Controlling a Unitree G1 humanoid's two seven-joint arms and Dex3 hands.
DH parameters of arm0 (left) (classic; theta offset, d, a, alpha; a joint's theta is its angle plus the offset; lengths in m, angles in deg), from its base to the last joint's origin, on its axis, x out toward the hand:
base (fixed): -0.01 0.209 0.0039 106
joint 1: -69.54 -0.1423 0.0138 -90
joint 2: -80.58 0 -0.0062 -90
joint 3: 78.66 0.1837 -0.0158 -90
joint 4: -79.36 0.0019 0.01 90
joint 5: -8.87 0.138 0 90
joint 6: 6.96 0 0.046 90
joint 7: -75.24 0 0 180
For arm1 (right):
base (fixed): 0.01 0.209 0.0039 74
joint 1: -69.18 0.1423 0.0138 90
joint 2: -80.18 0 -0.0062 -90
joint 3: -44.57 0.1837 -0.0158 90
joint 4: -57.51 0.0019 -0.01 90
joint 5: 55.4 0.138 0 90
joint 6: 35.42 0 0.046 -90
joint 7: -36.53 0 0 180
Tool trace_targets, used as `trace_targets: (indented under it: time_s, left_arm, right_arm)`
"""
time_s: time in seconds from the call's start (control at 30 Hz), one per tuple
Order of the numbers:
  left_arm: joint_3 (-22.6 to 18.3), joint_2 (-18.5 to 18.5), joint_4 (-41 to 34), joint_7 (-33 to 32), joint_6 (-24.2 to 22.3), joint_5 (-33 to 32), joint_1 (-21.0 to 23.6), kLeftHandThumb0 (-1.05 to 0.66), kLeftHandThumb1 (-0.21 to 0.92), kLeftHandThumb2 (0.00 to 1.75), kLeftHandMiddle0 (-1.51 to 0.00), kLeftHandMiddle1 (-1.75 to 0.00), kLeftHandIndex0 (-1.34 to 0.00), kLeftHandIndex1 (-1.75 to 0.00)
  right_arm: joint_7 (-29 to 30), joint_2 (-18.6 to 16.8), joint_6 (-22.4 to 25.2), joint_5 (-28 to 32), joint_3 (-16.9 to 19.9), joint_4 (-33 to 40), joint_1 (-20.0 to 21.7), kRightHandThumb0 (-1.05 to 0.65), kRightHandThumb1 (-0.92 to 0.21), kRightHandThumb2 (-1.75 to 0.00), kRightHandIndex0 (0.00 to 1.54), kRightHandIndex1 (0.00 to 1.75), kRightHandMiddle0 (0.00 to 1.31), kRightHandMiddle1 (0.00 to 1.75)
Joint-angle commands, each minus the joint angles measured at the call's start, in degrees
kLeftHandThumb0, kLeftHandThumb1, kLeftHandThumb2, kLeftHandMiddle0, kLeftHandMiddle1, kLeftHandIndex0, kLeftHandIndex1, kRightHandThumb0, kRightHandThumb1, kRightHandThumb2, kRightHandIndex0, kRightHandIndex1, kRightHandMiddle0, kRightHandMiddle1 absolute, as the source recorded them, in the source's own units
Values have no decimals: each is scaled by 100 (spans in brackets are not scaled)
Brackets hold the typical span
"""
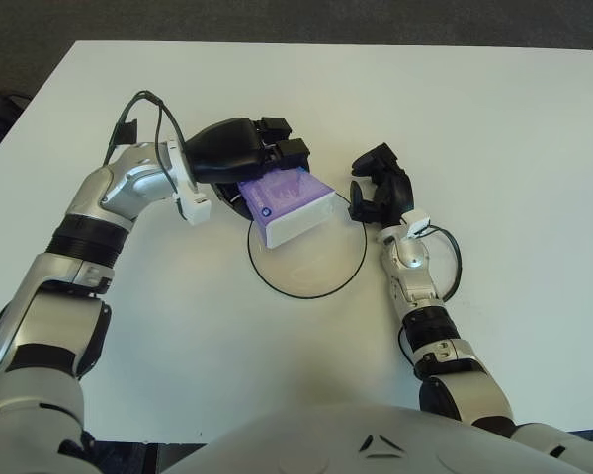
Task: Put the tissue paper into the plate.
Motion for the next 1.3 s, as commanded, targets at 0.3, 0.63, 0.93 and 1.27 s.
trace_targets:
  time_s: [0.3, 0.63, 0.93, 1.27]
  left_arm:
    - [-29, -95, 212, -175, 310, 29, 45, -43, 43, 117, -108, -175, -52, -175]
    - [128, -391, 720, -215, 836, -365, -15, -42, 45, 114, -101, -175, -50, -175]
    - [480, -556, 839, 79, 1018, -1304, -129, -21, 52, 101, -67, -175, -45, -159]
    - [728, -406, 525, 755, 580, -2107, -318, -55, 90, 56, -16, -124, -7, -144]
  right_arm:
    - [66, -46, 225, 97, 106, -779, -616, -1, -37, -120, 61, 173, 43, 156]
    - [149, -58, 231, 61, 87, -872, -546, -1, -37, -120, 62, 172, 43, 158]
    - [253, -50, 190, 6, 78, -958, -484, -1, -37, -120, 61, 173, 44, 155]
    - [386, -13, 182, -133, 22, -1024, -418, -1, -37, -121, 61, 175, 45, 154]
